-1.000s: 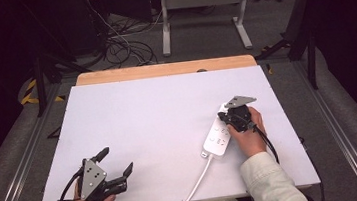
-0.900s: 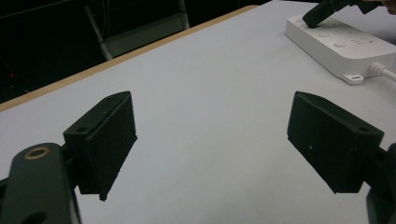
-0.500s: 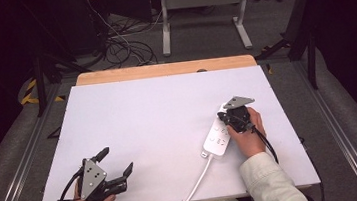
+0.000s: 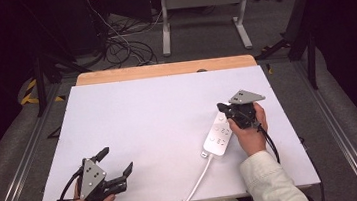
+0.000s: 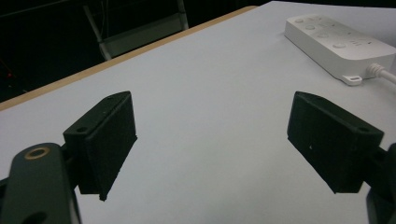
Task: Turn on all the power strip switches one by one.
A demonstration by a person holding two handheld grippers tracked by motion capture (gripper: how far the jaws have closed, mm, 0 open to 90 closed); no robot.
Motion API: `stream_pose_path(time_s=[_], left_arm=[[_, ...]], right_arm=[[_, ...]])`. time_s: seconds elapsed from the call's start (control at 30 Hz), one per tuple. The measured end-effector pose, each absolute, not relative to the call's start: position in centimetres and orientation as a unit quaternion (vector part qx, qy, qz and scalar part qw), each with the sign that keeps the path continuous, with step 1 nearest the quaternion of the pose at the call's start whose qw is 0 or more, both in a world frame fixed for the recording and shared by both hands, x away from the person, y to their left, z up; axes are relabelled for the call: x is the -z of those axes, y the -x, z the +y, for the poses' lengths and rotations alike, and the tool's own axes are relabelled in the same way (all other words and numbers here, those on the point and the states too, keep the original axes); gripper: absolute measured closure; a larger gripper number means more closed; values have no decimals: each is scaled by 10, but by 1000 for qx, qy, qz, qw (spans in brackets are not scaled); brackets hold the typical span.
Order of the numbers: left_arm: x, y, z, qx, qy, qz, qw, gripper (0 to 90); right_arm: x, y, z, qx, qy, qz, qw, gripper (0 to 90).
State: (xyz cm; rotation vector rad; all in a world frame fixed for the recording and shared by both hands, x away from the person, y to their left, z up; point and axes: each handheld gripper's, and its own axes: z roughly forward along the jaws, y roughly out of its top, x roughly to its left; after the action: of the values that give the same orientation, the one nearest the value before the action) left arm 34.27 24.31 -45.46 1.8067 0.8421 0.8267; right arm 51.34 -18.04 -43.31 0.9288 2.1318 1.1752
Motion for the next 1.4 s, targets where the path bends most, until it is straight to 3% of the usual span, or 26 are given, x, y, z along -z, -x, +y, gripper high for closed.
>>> stream_pose_path(time_s=[0.5,0.9,1.4], left_arm=[[455,-344,244,-341,-739,345,467,162],[456,-344,243,-340,-740,345,466,162],[456,-344,243,-338,-739,347,468,162]], right_arm=[[427,-536,-191,-416,-377,789,249,900],[448,-559,-196,-385,-413,795,221,900],[459,-562,-193,-356,-417,805,227,900]])
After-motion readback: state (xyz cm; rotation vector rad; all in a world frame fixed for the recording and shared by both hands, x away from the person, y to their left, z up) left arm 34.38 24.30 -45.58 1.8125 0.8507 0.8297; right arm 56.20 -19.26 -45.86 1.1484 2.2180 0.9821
